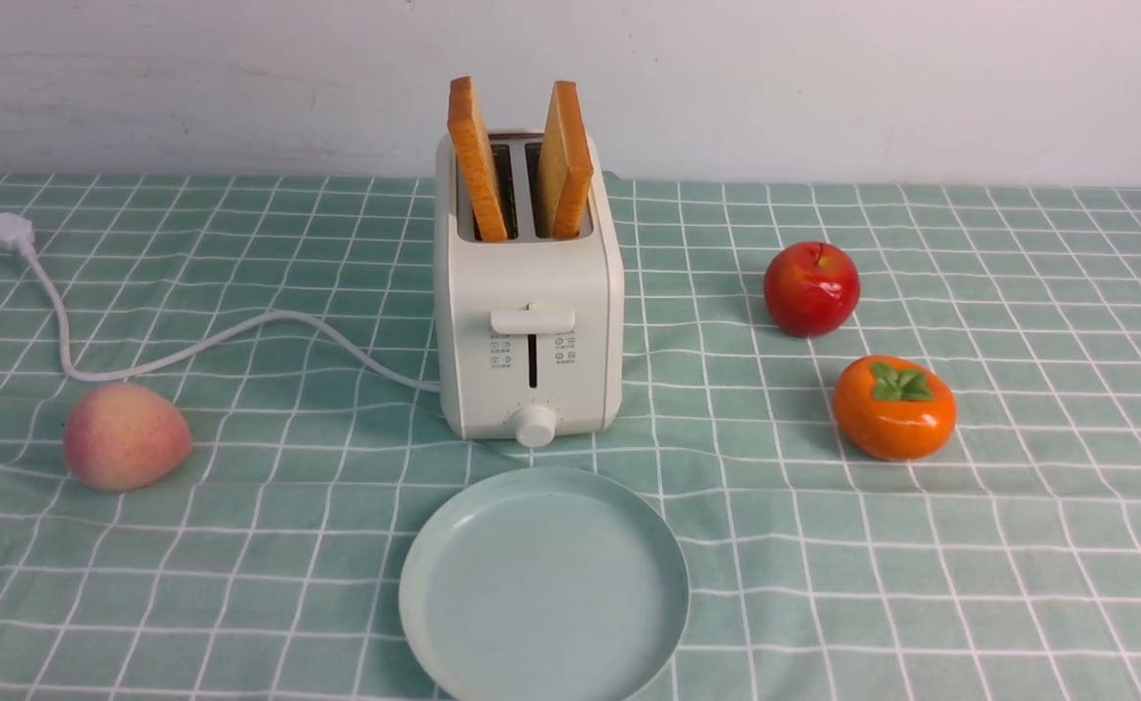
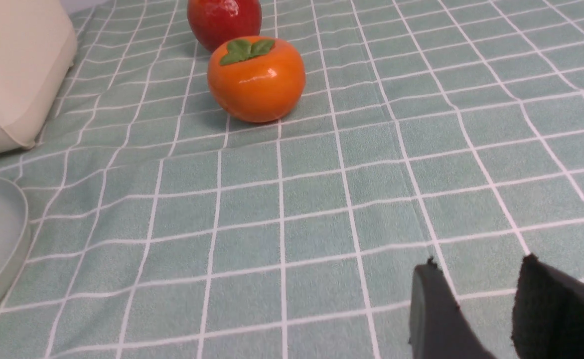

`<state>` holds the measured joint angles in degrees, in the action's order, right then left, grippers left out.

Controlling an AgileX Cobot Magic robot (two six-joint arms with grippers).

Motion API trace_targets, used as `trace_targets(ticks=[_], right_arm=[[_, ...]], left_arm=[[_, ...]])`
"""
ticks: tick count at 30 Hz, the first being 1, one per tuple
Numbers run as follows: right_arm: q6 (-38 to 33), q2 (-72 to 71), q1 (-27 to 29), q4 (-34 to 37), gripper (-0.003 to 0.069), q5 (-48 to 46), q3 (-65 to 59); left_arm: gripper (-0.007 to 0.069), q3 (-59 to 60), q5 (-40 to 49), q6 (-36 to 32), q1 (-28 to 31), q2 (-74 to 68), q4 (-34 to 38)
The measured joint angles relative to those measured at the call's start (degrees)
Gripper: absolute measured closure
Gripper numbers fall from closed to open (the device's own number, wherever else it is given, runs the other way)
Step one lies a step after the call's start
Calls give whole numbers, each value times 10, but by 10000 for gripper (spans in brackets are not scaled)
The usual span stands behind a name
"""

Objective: Take toasted bread from bread machine on blue coffee table place on plate.
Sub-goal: 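Grasp the toast slice in the toaster and pull it up out of the slot with the right gripper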

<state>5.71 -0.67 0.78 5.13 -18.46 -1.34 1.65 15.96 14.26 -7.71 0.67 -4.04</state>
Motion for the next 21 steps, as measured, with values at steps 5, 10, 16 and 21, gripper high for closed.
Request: trace_targets(ticks=[5, 10, 16, 21], right_arm=[[0, 0, 0, 13, 419, 110, -1], [0, 0, 0, 17, 419, 228, -1], [0, 0, 0, 24, 419, 296, -1], [42, 0, 0, 91, 419, 344, -1]], left_arm=[[461, 1, -37, 0, 0, 0, 0], [461, 1, -92, 0, 0, 0, 0], [461, 1, -103, 0, 0, 0, 0], [459, 1, -191, 46, 0, 0, 28]])
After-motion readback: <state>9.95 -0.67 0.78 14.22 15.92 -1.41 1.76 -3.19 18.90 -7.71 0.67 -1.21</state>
